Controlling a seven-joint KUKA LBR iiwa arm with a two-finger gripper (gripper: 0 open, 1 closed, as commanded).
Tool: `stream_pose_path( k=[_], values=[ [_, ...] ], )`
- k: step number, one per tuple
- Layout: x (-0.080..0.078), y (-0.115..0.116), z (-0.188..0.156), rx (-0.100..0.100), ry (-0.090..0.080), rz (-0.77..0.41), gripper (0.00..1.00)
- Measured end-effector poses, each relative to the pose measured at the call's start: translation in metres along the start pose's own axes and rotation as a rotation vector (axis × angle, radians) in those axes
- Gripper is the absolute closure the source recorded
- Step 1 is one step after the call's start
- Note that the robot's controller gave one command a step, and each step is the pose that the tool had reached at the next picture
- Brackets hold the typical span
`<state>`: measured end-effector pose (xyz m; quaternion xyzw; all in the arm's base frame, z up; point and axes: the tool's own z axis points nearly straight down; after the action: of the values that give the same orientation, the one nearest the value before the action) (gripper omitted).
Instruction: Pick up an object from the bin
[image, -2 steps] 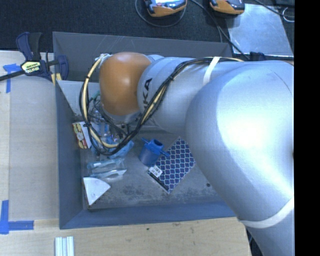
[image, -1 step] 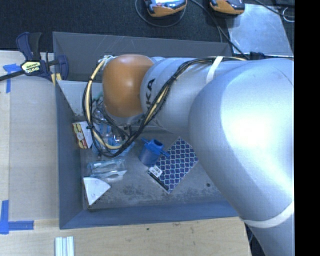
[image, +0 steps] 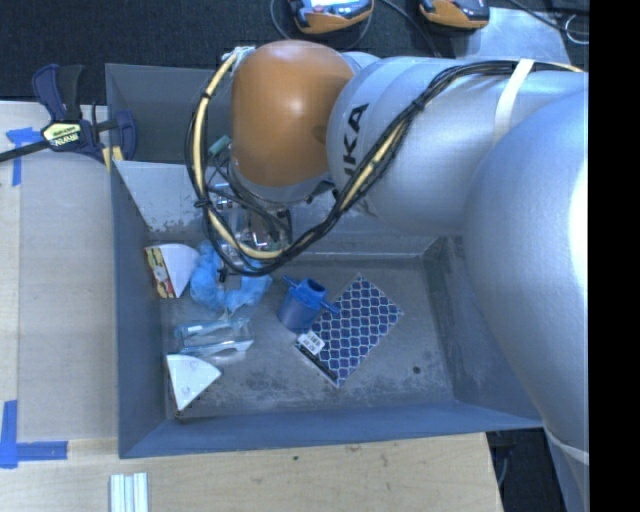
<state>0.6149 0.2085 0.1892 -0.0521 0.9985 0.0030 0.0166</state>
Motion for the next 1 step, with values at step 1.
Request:
stream_pose_path(
  k=[1],
  values=[
    [-0.0014,-0.0158,0.0777,-0.002,-0.015,-0.042,0.00]
  ],
)
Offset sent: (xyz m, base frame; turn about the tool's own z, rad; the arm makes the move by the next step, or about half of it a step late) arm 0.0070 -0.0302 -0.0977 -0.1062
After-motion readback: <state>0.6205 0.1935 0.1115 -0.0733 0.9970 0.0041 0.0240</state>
